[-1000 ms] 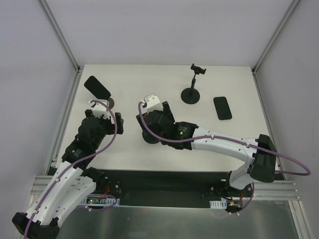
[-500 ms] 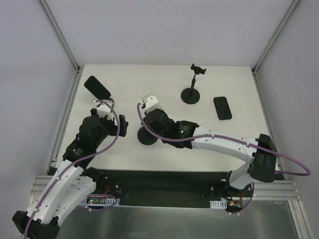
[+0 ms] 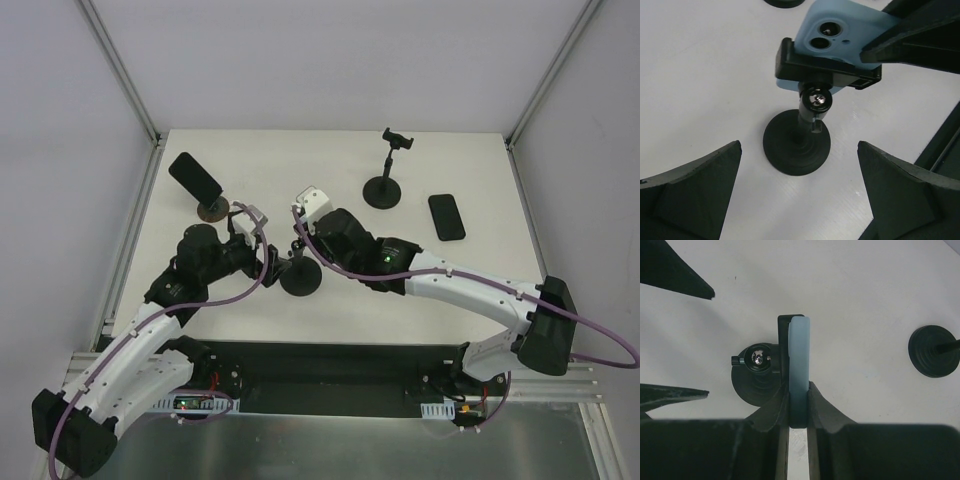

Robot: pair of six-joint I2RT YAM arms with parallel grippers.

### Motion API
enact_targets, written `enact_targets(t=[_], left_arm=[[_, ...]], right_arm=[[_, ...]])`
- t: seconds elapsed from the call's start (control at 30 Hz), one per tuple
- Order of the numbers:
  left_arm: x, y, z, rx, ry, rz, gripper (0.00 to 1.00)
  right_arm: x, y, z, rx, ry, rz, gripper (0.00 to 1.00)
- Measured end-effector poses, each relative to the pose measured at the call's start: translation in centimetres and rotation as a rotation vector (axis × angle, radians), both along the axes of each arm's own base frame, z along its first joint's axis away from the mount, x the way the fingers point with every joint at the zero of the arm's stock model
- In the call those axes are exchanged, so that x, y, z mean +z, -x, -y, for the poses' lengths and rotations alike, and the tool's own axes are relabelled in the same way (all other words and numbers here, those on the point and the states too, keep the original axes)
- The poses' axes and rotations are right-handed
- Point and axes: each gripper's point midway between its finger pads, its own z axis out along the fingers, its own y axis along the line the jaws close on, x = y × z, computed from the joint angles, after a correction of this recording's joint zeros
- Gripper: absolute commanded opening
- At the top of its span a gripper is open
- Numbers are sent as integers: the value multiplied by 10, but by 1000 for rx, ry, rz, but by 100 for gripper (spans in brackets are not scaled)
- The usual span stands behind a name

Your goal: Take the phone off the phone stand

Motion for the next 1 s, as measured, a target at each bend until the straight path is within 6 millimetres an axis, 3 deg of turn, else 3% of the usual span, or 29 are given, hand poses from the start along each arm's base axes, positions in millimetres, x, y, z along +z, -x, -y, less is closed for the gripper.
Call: enact_targets(t=[0.23, 0.47, 0.57, 0.9, 1.0], left_arm=[[-14, -3, 28, -131, -62, -6, 96], [-20, -26, 32, -90, -96, 17, 76], [-21, -32, 35, -83, -90, 19, 71], [-29, -33, 49, -106, -58, 20, 61], [-32, -33, 51, -110, -59, 10, 54]], right_arm=[[-1, 4, 2, 21, -2, 1, 1], [0, 5, 5, 22, -9, -2, 1], [-1, 4, 6, 21, -10, -2, 1], [0, 4, 4, 23, -27, -13, 1], [0, 5, 3, 28, -31, -17, 1]])
